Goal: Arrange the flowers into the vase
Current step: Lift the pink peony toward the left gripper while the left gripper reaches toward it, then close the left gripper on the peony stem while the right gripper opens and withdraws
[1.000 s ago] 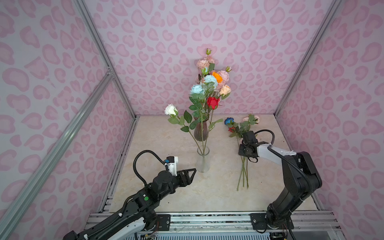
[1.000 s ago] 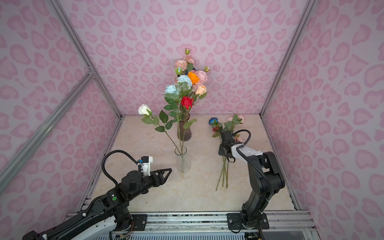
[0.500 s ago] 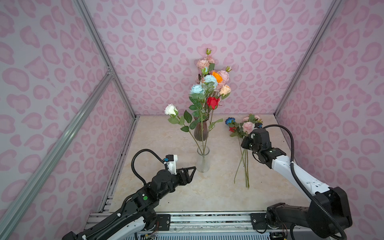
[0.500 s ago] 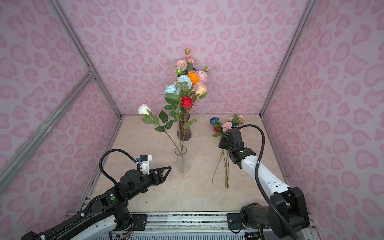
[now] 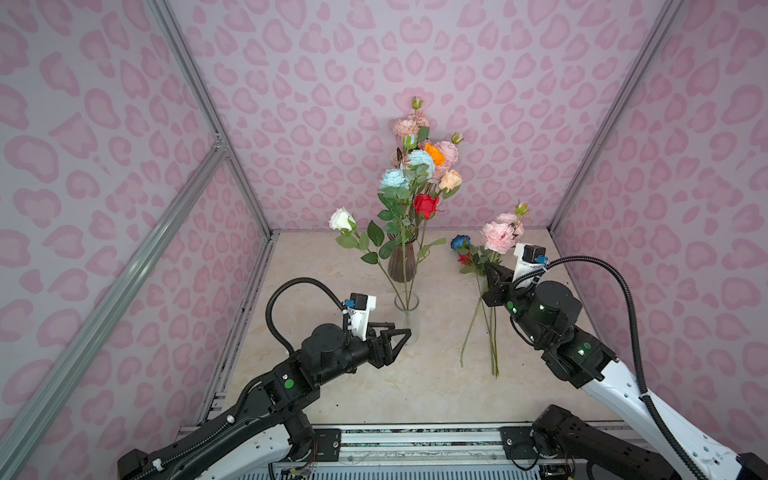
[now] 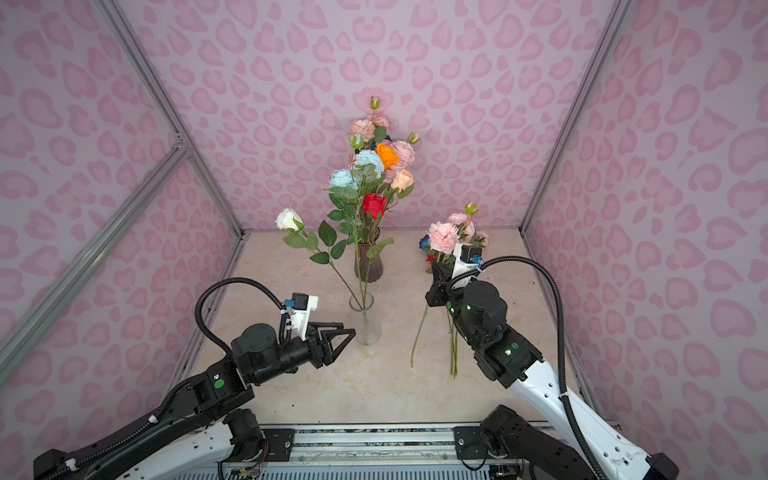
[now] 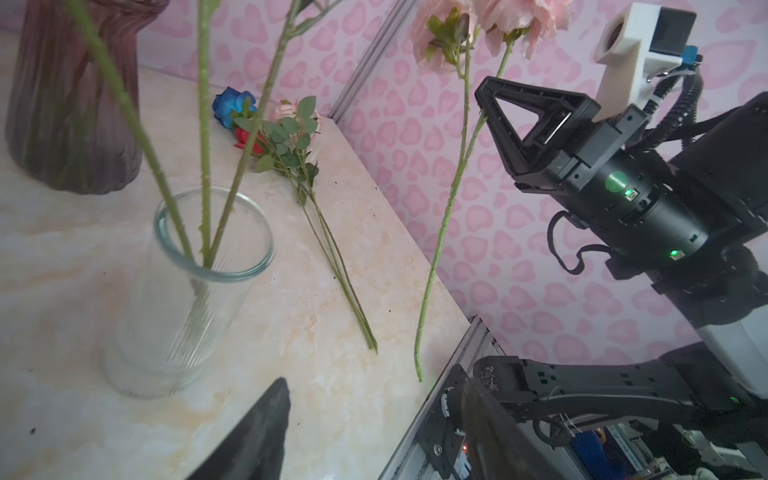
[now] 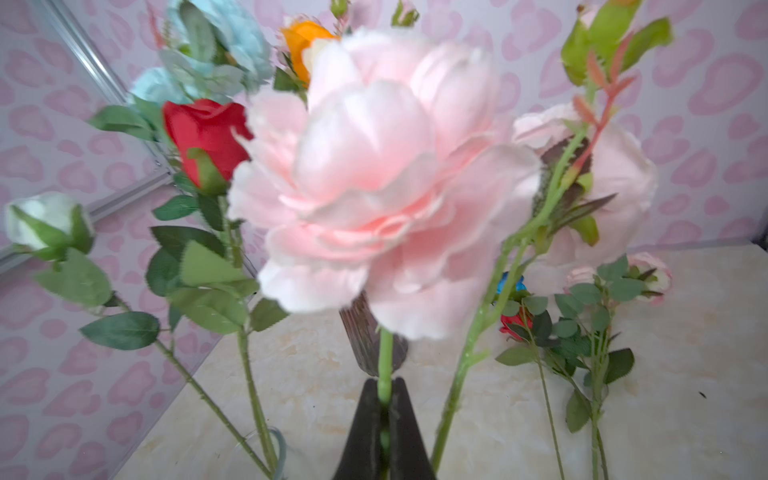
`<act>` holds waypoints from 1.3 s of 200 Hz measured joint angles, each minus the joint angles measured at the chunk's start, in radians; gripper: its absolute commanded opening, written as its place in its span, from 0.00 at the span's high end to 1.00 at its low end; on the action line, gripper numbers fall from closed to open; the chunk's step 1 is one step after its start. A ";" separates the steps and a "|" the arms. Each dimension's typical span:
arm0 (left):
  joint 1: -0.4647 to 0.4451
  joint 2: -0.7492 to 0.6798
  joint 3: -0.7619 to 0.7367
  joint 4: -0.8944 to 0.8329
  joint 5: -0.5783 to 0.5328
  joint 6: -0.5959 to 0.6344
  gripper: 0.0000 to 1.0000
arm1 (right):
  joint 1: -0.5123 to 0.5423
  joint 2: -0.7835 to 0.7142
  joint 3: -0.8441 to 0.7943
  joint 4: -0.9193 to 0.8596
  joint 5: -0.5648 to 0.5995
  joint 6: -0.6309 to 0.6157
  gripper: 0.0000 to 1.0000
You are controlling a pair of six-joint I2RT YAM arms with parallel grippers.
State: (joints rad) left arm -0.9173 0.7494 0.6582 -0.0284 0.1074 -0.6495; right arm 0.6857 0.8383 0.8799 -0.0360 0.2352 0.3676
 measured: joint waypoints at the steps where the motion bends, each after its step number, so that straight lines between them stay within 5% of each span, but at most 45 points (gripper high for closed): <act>1: -0.002 0.003 0.003 0.000 0.001 0.002 0.36 | 0.004 -0.002 0.000 0.001 0.002 -0.002 1.00; 53: -0.110 0.177 0.189 -0.006 0.016 0.148 0.41 | 0.206 -0.054 0.008 0.083 0.137 -0.122 1.00; 203: -0.201 0.371 0.425 -0.006 -0.078 0.361 0.40 | 0.383 0.008 0.050 0.193 0.140 -0.171 1.00; 260: -0.201 0.415 0.435 0.000 -0.154 0.389 0.62 | 0.415 0.022 0.053 0.209 0.111 -0.147 1.00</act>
State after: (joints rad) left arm -1.1187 1.1648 1.0927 -0.0284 -0.0463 -0.2607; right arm 1.1011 0.8604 0.9333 0.1734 0.3458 0.2207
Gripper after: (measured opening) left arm 0.446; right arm 0.050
